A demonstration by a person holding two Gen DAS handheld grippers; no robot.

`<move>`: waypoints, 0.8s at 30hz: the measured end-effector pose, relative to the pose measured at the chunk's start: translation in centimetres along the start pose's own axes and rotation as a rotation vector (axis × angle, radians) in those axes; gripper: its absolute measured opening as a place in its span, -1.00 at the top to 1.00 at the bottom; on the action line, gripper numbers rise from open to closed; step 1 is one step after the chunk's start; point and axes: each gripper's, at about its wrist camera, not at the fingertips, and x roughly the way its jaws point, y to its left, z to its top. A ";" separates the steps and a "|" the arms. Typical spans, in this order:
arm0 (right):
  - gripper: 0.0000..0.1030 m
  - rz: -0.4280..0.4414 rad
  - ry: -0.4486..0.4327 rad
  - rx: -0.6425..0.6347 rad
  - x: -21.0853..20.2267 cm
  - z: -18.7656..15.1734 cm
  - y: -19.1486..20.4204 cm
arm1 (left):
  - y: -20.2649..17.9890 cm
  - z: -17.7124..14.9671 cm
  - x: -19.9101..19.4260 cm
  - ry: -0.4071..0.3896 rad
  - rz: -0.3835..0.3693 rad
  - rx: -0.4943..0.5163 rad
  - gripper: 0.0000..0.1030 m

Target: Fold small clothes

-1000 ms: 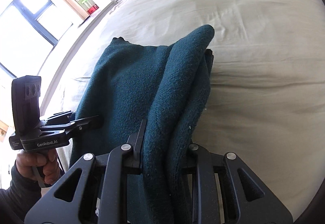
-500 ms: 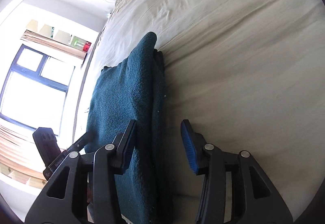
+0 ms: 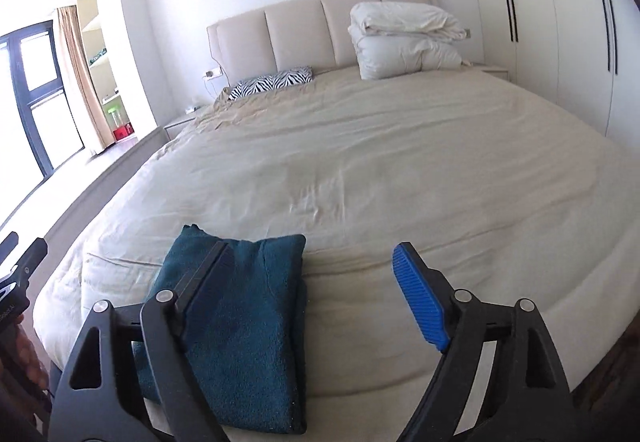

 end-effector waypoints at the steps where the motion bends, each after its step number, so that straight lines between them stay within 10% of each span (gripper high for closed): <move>1: -0.95 -0.023 -0.059 -0.035 -1.1 0.7 1.0 | 0.1 0.5 -0.9 -0.015 0.010 -0.004 -1.00; 7: -1.00 -0.029 -0.262 -0.142 -7.0 3.7 4.2 | 0.9 2.5 -0.4 0.069 0.066 -0.008 -1.00; 13: -1.00 0.077 -0.117 -0.094 -7.1 3.1 5.4 | 1.0 -1.7 3.4 0.308 0.045 -0.087 -1.00; 24: -1.00 -0.057 0.312 -0.004 1.0 -4.1 4.2 | -1.6 -7.6 4.6 0.535 -0.021 -0.068 -1.00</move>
